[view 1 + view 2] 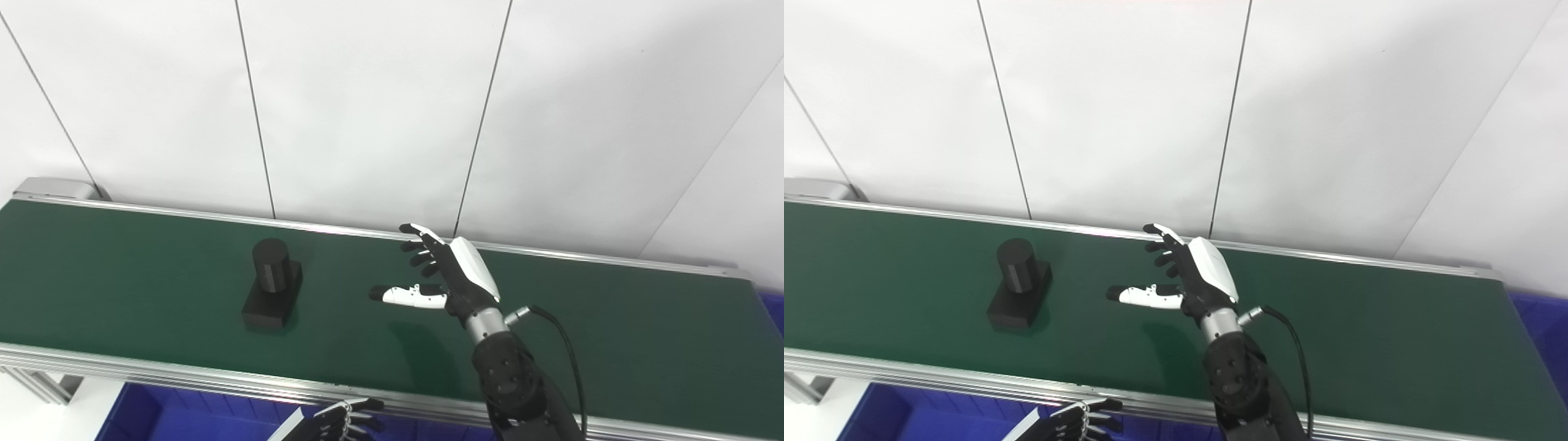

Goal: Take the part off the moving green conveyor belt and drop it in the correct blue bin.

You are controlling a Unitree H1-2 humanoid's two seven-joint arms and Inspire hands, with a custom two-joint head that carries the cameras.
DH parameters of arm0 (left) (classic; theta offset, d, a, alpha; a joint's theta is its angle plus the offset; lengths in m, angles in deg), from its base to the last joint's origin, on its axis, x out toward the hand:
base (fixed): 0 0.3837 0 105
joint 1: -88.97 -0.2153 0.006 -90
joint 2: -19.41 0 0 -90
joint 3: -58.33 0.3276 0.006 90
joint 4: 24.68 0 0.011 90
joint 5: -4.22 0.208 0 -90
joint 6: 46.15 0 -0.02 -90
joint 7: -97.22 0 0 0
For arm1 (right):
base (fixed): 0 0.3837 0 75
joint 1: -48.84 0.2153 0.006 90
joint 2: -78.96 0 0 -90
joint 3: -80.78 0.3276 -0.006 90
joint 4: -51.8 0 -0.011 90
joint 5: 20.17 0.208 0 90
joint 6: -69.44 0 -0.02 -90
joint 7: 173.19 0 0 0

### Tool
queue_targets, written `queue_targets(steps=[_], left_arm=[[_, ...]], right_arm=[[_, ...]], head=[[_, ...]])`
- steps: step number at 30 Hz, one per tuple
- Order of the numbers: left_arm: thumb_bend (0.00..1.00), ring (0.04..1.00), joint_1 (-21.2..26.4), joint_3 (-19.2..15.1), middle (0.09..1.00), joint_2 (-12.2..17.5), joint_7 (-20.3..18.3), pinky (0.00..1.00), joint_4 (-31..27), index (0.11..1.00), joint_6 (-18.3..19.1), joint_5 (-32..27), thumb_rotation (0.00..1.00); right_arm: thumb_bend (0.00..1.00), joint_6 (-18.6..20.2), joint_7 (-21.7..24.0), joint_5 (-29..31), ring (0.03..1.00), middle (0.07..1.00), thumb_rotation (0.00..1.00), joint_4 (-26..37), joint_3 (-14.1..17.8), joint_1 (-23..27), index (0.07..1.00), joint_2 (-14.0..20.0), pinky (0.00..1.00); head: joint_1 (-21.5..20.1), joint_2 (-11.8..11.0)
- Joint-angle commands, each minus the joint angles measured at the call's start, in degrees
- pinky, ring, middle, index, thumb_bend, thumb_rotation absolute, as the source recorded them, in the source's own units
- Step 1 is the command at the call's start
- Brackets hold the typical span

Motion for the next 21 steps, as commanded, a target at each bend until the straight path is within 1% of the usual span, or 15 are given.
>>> queue_targets(steps=[1,4,8,10,14,19,21], left_arm=[[0.98,0.659,0.0,-0.2,0.751,0.4,-0.3,0.6,-1.8,0.824,-2.0,0.5,0.24],[0.98,0.674,-0.1,0.3,0.756,0.7,0.1,0.62,-2.4,0.819,-2.0,1.1,0.23],[0.98,0.697,-0.1,1.4,0.759,1.5,1.6,0.65,-2.9,0.816,-2.0,2.6,0.24],[0.98,0.696,0.0,1.7,0.757,1.6,1.7,0.63,-3.1,0.812,-2.0,2.5,0.24],[0.98,0.667,0.1,2.5,0.764,2.2,1.3,0.57,-3.2,0.824,-2.0,2.1,0.23],[0.98,0.651,0.1,2.9,0.758,2.2,0.3,0.57,-3.3,0.822,-2.0,1.0,0.2],[0.98,0.651,0.1,3.0,0.758,2.2,0.4,0.57,-3.4,0.819,-2.0,1.2,0.2]], right_arm=[[0.85,0.5,-0.4,-0.8,0.683,0.767,0.51,0.3,-0.6,3.2,0.872,-1.4,0.6],[0.85,0.0,-1.0,-0.7,0.683,0.764,0.51,-1.5,-1.2,4.2,0.868,-1.7,0.6],[0.84,-0.2,-0.9,-0.8,0.682,0.771,0.52,-3.7,-2.1,5.7,0.872,-2.2,0.59],[0.85,-0.6,-0.9,-0.6,0.702,0.786,0.52,-4.8,-2.5,6.3,0.879,-2.5,0.6],[0.86,-1.3,-1.2,-0.5,0.785,0.86,0.54,-7.3,-3.3,7.6,0.895,-3.3,0.65],[0.87,-1.3,-1.5,-0.4,0.812,0.878,0.54,-9.8,-4.0,9.0,0.907,-4.2,0.67],[0.87,-1.2,-1.7,-0.4,0.811,0.884,0.53,-10.8,-4.2,9.5,0.913,-4.7,0.67]], head=[[0.1,0.0],[0.4,0.2],[0.5,0.3],[0.6,0.4],[0.4,0.6],[0.5,0.7],[0.5,0.8]])
